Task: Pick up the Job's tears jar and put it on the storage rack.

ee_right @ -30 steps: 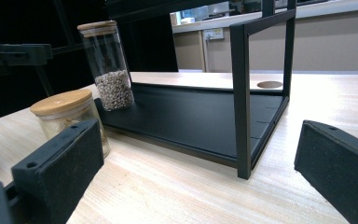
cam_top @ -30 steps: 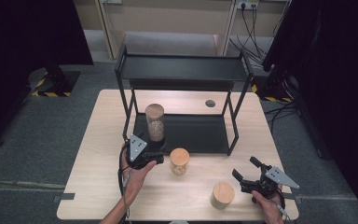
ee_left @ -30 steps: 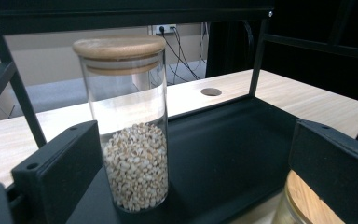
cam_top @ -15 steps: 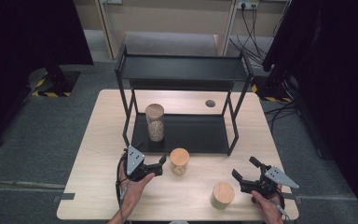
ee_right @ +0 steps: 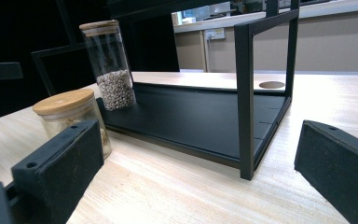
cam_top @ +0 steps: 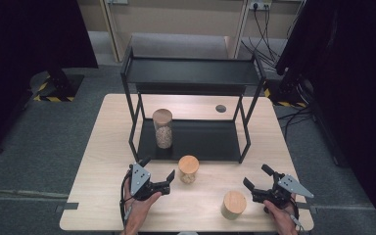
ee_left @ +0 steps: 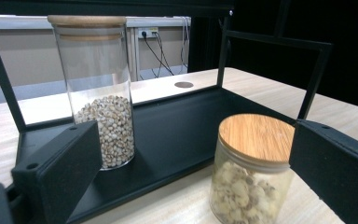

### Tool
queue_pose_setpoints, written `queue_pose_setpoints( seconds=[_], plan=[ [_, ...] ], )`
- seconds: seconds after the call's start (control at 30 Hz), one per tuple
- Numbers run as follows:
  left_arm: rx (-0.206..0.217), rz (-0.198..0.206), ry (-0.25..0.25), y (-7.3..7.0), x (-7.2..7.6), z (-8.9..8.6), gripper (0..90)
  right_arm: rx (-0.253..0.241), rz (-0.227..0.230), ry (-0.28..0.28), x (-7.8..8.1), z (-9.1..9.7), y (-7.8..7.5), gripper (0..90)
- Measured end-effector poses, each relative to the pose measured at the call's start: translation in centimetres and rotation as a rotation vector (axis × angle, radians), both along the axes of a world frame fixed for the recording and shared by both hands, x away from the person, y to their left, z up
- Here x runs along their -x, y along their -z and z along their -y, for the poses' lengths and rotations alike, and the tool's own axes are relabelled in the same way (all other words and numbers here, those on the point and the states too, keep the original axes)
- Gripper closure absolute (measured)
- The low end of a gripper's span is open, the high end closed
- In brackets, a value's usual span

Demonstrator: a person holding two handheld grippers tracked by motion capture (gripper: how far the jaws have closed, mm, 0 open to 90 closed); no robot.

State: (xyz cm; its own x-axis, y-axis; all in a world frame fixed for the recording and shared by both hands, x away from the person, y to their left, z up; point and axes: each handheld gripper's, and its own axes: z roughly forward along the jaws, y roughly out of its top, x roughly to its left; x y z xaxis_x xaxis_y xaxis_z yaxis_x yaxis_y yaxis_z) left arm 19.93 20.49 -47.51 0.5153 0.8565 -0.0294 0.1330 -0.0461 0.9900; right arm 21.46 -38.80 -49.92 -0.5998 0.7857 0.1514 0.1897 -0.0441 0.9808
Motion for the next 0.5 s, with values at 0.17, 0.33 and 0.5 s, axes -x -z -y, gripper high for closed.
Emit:
queue_pose_setpoints(
  seconds=[0.17,0.33,0.5],
  plan=[
    [-0.001,-0.006,0.004,0.4,0.8,-0.3,1.9,0.000,0.003,-0.002,0.0,0.0,0.0,1.3],
    [-0.008,-0.003,0.006,0.7,1.4,-0.6,1.9,0.000,0.001,-0.002,0.0,0.0,0.0,1.3],
    [-0.011,-0.011,0.012,1.0,2.2,-0.9,1.9,0.000,0.003,-0.002,0.0,-0.1,0.0,1.3]
  ],
)
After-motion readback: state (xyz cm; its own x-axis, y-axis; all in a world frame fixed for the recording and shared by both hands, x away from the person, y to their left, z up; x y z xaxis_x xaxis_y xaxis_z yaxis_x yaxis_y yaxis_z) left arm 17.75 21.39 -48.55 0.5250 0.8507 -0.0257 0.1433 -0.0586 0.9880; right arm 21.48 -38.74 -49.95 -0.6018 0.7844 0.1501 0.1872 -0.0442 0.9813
